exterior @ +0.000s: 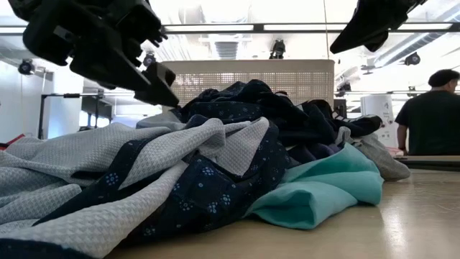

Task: Sort clothes
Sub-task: Put the blue polo shirt into the white bin

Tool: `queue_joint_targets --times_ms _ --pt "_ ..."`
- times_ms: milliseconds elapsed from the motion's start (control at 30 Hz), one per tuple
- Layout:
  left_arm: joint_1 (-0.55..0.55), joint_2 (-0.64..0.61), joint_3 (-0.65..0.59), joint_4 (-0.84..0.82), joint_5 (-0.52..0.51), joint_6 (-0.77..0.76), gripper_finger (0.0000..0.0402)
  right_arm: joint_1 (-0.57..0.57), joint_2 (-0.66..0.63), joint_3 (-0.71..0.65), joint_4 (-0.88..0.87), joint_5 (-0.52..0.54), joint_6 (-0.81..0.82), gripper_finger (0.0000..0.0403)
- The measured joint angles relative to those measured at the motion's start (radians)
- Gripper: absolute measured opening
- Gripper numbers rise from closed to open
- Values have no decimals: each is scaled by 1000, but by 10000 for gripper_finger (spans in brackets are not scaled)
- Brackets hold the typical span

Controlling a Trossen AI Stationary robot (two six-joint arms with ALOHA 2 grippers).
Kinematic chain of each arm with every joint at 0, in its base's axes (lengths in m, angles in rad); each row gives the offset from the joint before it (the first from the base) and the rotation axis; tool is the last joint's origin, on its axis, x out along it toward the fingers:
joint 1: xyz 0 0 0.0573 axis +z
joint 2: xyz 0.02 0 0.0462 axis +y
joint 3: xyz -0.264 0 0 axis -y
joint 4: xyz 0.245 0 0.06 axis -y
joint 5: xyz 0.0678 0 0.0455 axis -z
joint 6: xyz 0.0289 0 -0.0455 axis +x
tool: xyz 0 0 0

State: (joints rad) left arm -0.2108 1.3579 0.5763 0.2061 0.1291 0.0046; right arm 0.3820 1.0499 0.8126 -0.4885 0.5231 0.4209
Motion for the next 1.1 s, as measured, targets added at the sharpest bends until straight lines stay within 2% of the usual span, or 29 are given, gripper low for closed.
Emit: queue_joint_targets --times_ms 200,400,700,933,1100 --pt "-3 -1 19 -74 -4 -14 244 0 0 0 1 0 0 0" --pt "0 -1 19 -119 -85 -13 263 0 0 0 9 1 -29 0" --pt "0 19 19 -114 -86 29 282 0 1 0 8 3 -32 0" --pt "30 146 21 -9 -121 2 270 2 14 -13 30 35 -40 0" --pt "33 265 111 -16 -153 -14 234 -3 35 -15 37 43 -107 0"
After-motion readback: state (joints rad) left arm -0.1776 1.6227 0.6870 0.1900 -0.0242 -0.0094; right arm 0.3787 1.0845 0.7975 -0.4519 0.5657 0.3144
